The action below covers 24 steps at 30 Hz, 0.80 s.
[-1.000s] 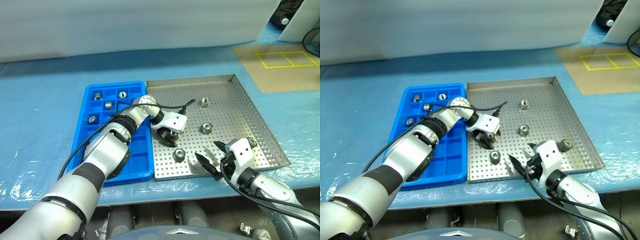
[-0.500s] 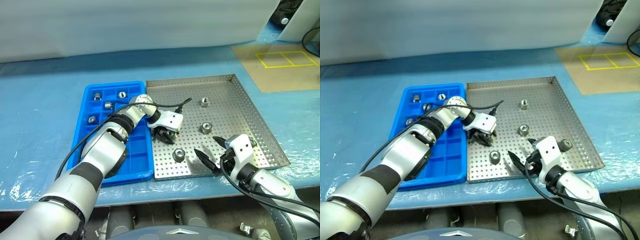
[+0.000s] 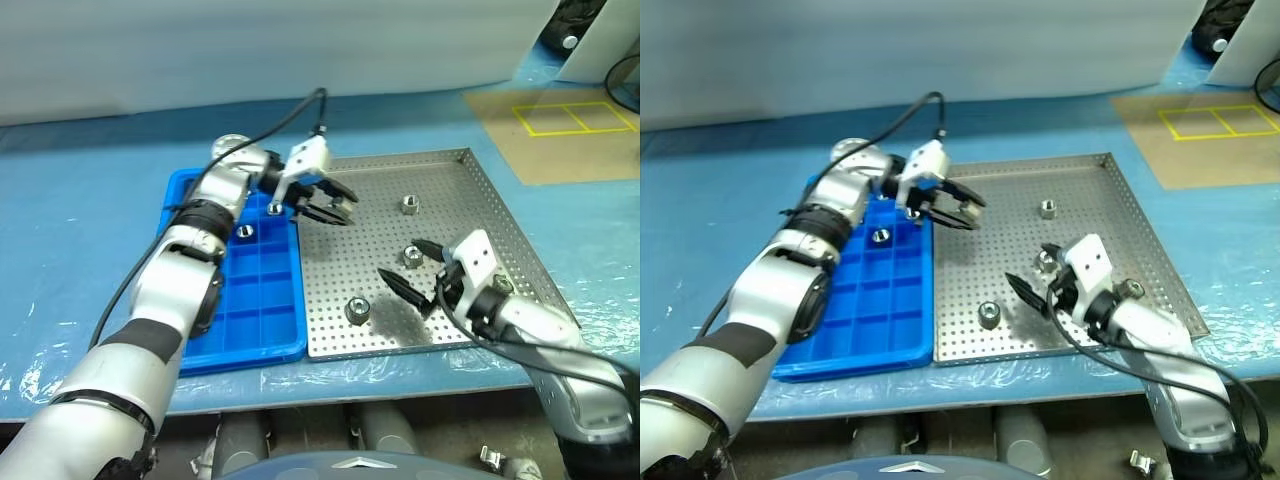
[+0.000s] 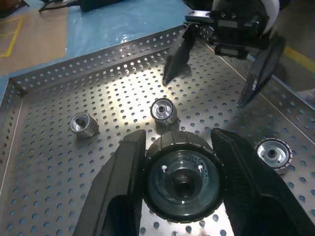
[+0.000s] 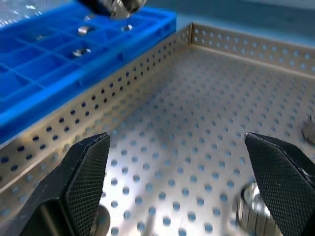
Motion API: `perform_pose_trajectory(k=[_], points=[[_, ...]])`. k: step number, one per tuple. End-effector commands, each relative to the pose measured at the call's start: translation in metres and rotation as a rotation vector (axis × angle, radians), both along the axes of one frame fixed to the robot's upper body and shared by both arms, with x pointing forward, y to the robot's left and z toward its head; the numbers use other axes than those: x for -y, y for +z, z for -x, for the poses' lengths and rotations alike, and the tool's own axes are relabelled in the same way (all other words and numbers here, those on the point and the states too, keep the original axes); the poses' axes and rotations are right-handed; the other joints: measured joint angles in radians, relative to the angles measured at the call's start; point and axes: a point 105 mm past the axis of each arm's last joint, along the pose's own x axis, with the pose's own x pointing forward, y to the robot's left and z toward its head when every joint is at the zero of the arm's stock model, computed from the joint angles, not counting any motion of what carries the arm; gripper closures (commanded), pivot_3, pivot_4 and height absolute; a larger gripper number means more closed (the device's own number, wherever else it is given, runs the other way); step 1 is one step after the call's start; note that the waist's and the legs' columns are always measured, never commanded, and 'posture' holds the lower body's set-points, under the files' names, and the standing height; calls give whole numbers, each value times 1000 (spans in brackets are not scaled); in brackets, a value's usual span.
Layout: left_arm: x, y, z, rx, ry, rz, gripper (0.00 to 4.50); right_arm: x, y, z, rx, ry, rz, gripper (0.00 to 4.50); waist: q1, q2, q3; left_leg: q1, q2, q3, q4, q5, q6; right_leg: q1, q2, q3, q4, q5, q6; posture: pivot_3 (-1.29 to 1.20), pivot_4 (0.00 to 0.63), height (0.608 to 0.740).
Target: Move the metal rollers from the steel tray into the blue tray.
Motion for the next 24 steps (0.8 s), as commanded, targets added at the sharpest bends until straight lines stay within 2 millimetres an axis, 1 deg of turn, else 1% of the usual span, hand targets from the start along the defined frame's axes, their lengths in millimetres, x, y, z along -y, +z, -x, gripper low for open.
perform_pose_trajectory(k=[1,2,3,5,7,9,13,14,17,19,21,24], points=[[-26,16,13,26,29,26,2769,-22,21,-3,9,186,-37,0,16,0,0,0,1,0,0,0,0,0,1,0,0,0,0,-242,150,740],[-36,15,17,24,54,17,2769,-30,27,-5,6,251,-40,0,20,0,0,0,1,0,-1,1,-1,-1,1,0,1,0,0,-201,150,740],[-41,14,20,21,72,12,2769,-34,30,-6,2,290,-39,0,29,0,0,0,1,0,-1,1,-1,-2,1,-1,2,0,0,-178,150,740],[-52,10,26,18,121,0,2769,-46,35,-7,-14,388,-39,0,60,1,0,-1,2,0,-2,2,-2,-4,1,-1,4,0,0,-138,150,740],[-61,6,29,8,178,1,2769,-55,36,-9,-22,464,-21,0,93,1,1,-1,2,0,-2,2,-3,-4,1,-2,7,-1,-1,-71,150,740],[-72,-4,31,-3,248,-15,2769,-67,34,-12,-29,540,-2,0,117,1,1,-1,2,0,-2,2,-4,-5,0,-3,8,-1,-2,-10,150,740],[-86,-24,32,-35,352,-41,2769,-81,34,-15,-29,635,14,0,153,1,1,-1,2,0,-2,4,-7,-6,0,-3,11,-1,-2,44,150,740],[-88,-29,30,-41,377,-41,2769,-84,33,-16,-27,648,16,0,160,1,1,-1,2,0,-2,3,-11,-7,0,-3,12,-1,-2,48,150,740],[-93,-45,20,-19,443,-70,2769,-85,31,-18,-22,661,24,0,180,1,1,-1,2,-1,-2,4,-13,-8,0,-3,14,-1,-2,57,150,740],[-94,-56,17,-18,468,-90,2769,-85,30,-20,-19,655,26,0,182,1,1,-1,2,-1,-2,5,-14,-7,0,-3,15,-1,-2,54,150,740],[-96,-62,15,-16,477,-107,2769,-84,29,-21,-18,646,27,0,182,0,0,-1,2,-1,-2,5,-15,-7,0,-2,15,-1,-2,44,150,740],[-103,-67,14,-38,493,-125,2769,-79,23,-19,-28,620,33,0,180,0,0,-1,2,-1,-2,7,-18,-8,0,-2,15,-1,-2,21,150,740]])
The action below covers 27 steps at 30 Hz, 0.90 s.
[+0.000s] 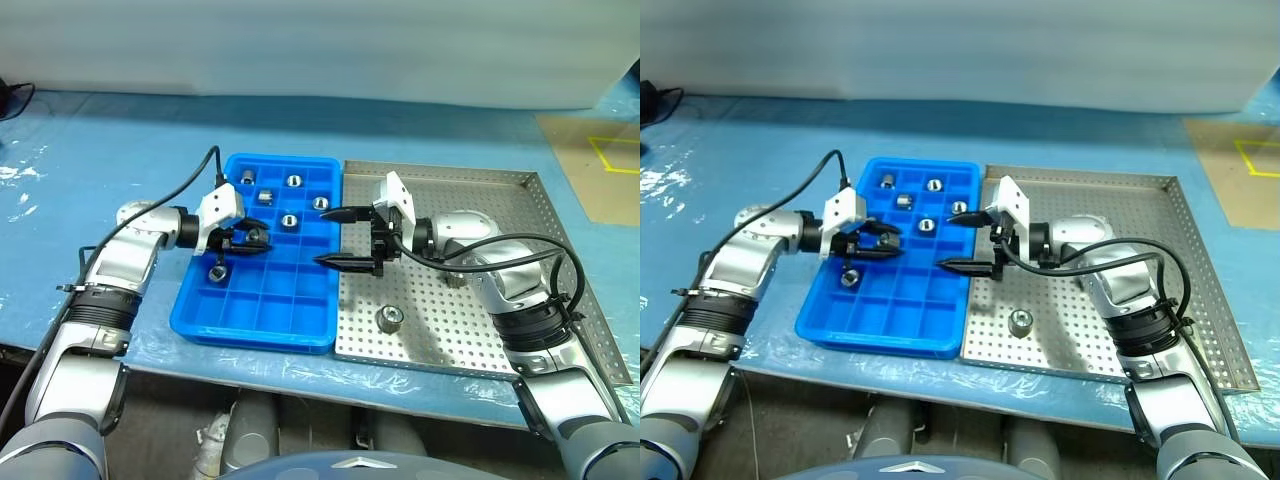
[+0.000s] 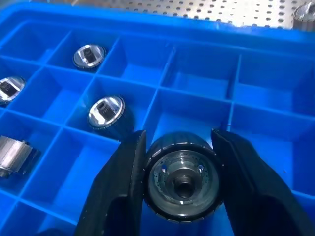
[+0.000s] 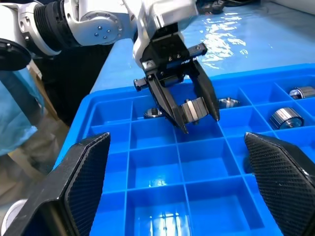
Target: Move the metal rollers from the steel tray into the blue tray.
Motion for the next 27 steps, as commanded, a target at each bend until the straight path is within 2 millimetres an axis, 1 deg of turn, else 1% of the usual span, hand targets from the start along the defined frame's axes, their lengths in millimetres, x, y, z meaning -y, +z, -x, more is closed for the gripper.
perform_pose_trajectory(k=[1,5,8,9,10,13,17,22,25,27], points=[[-9,5,-2,17,11,-11,2769,4,3,4,36,-10,-3,0,-1,0,0,0,1,0,0,0,-1,0,1,0,0,0,0,12,150,740],[-15,5,-4,11,20,-15,2769,8,-1,5,42,-38,7,0,-2,0,0,-1,1,0,-2,2,-3,-2,1,0,0,0,0,-7,150,740],[-17,11,-10,28,37,-5,2769,10,-2,4,44,-55,4,0,-3,0,0,-1,1,0,-2,2,-3,-2,1,0,0,0,0,-18,150,740],[-18,13,-13,35,46,-3,2028,10,-2,4,45,-62,4,0,-3,0,0,-1,1,0,-2,2,-3,-2,1,0,1,0,0,-20,150,740],[-18,13,-15,38,47,-6,1778,12,-3,3,50,-71,9,0,-3,0,0,0,1,0,-2,2,-4,-2,1,0,1,0,0,-23,150,740],[-13,11,-12,21,5,-24,769,13,-4,4,48,-79,8,0,-3,0,0,0,1,0,-2,2,-4,-2,1,0,1,0,0,-28,150,740],[-1,28,-16,60,-9,44,769,14,-7,4,49,-88,16,0,-3,0,0,-1,1,0,-2,2,-4,-2,1,1,1,0,0,-42,150,740],[22,57,-21,111,-43,138,769,17,-7,5,48,-108,12,0,-3,0,0,-1,0,0,-1,2,-4,-2,1,1,1,0,0,-64,150,740],[39,75,-25,126,-87,194,769,23,-2,5,46,-144,-4,0,-3,0,0,-1,0,0,-1,2,-4,-2,1,1,1,0,0,-109,150,740],[50,80,-26,124,-125,199,769,31,1,6,46,-174,-6,0,-6,0,0,-1,0,0,-1,2,-4,-2,1,1,1,0,0,-146,150,740]])
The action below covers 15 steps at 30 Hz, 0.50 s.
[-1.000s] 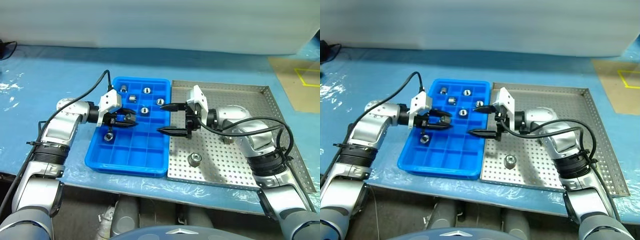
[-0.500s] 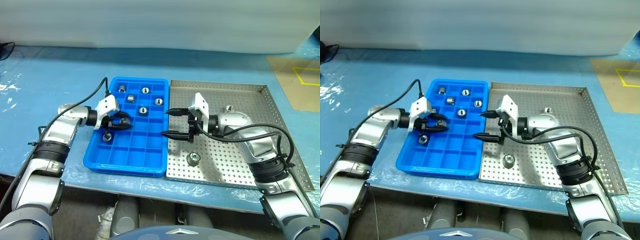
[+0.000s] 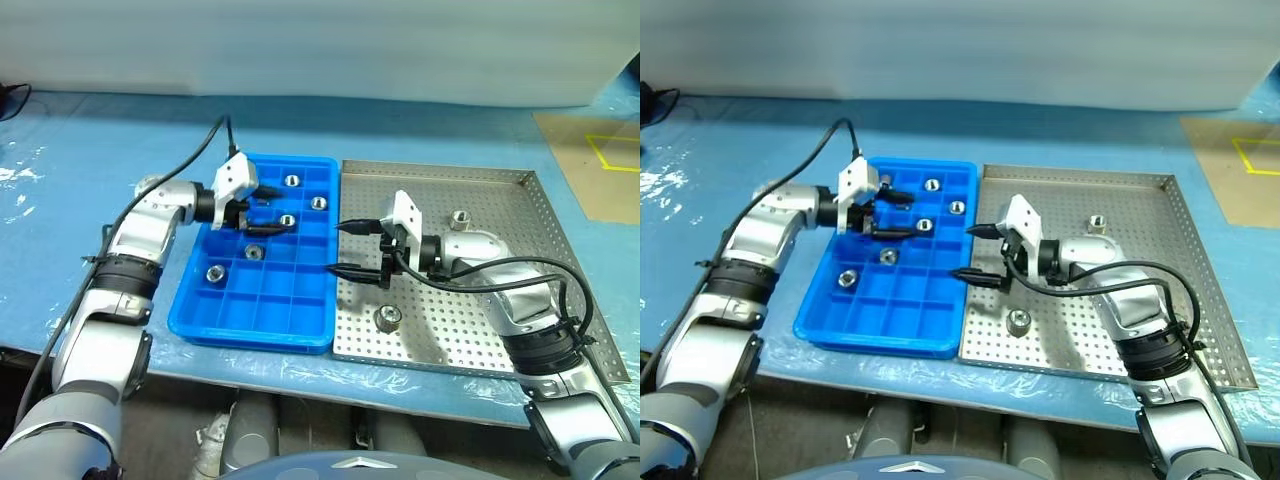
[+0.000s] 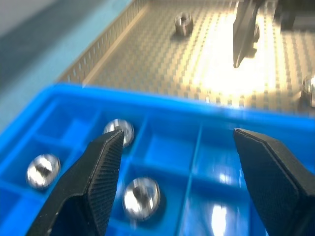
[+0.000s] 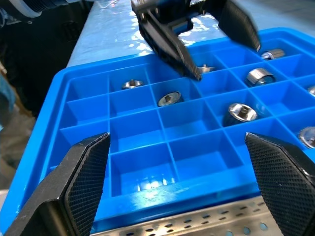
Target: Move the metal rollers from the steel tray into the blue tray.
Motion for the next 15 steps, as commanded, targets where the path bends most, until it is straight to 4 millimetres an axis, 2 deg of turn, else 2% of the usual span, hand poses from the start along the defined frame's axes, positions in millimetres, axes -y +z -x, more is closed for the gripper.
perform_pose_trajectory(k=[1,5,8,10,15], points=[[14,18,-2,38,-58,28,769,12,19,4,57,-37,-28,0,-3,0,0,0,0,0,0,0,0,0,0,0,0,0,0,-160,150,740],[44,7,3,15,-190,-11,769,39,21,9,65,-167,-17,0,-6,0,0,1,0,1,0,-1,2,1,0,1,-1,0,0,-257,150,740],[73,-11,21,-28,-382,-80,769,68,18,20,69,-304,13,0,-11,0,0,0,-1,1,0,0,6,1,0,1,-1,0,0,-371,150,740],[86,-18,33,-52,-499,-113,769,81,15,31,62,-374,31,0,-23,-1,0,-1,-1,1,1,-1,8,1,0,1,-2,0,0,-428,150,740],[106,-24,50,-64,-642,-151,769,96,9,54,32,-482,36,0,-81,-1,0,0,-1,2,1,-4,13,1,0,2,-4,0,1,-535,150,740]])
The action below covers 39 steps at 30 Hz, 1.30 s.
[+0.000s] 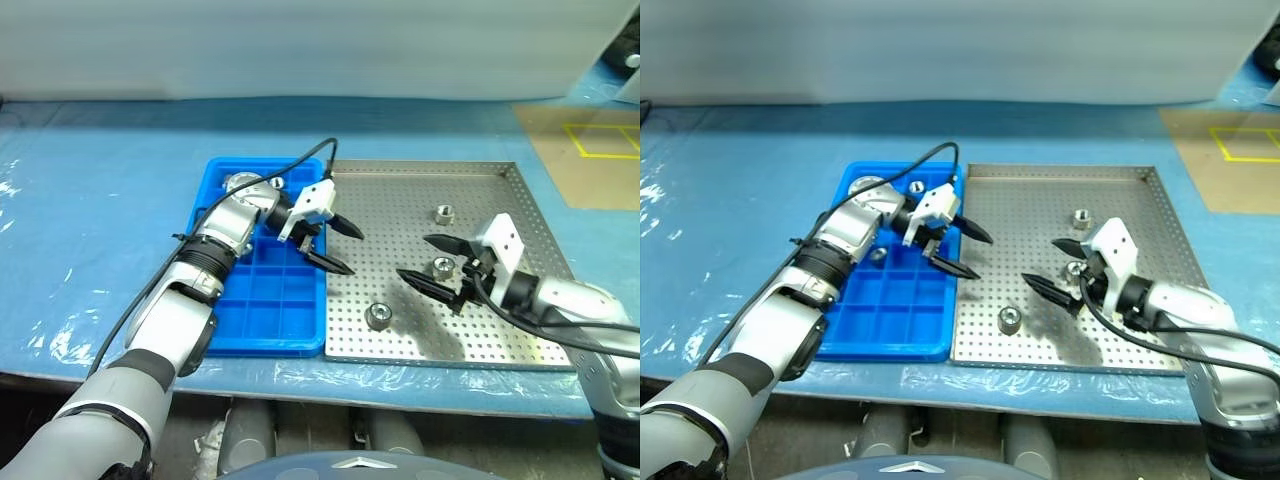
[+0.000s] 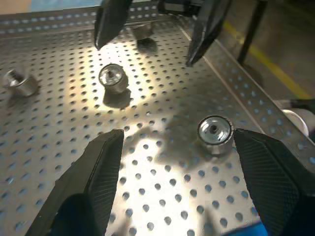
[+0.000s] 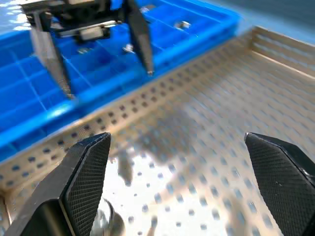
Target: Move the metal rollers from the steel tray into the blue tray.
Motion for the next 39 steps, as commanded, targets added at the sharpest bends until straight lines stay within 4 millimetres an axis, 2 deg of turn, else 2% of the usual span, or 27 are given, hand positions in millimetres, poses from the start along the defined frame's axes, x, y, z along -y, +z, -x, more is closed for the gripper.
perform_pose_trajectory(k=[1,5,13,22,30,33,36,38,39], points=[[15,6,10,49,-114,-15,769,1,14,19,46,-36,-4,0,-20,1,0,1,0,0,0,0,0,0,0,0,0,0,0,-560,150,740],[26,-6,22,61,-203,-59,769,-4,4,43,-9,-57,-2,0,-54,1,-1,4,0,0,0,-2,-3,3,0,2,-1,-1,2,-622,150,740],[25,-36,33,102,-307,-164,769,-9,-4,60,-36,-125,-19,0,-97,1,-1,3,-1,1,0,-3,-2,5,0,2,-5,-1,3,-682,150,740],[29,-65,31,85,-280,-219,769,-6,-7,58,-37,-157,-15,0,-122,1,-1,0,-3,0,2,-7,5,8,-1,1,-14,0,5,-674,150,740],[28,-77,36,97,-301,-241,769,-6,-8,55,-32,-162,0,0,-125,1,-1,2,-2,0,3,-7,6,11,-1,1,-13,0,5,-670,150,740],[29,-76,35,96,-289,-228,1342,-5,-8,55,-30,-167,5,0,-127,1,-1,4,-2,0,3,-7,5,12,-1,1,-13,0,5,-669,150,740],[32,-75,30,111,-251,-218,2297,-5,-8,54,-28,-169,4,0,-128,1,-1,5,-2,0,3,-7,5,14,-1,1,-13,0,5,-666,150,740],[30,-75,30,95,-259,-236,2297,-5,-8,53,-27,-169,2,0,-128,1,-1,6,-2,0,3,-7,5,14,-1,1,-14,0,5,-663,150,740],[28,-76,31,100,-273,-238,2457,-6,-9,53,-27,-169,2,0,-128,1,-1,6,-2,0,4,-7,5,15,-1,1,-14,0,5,-661,150,740]])
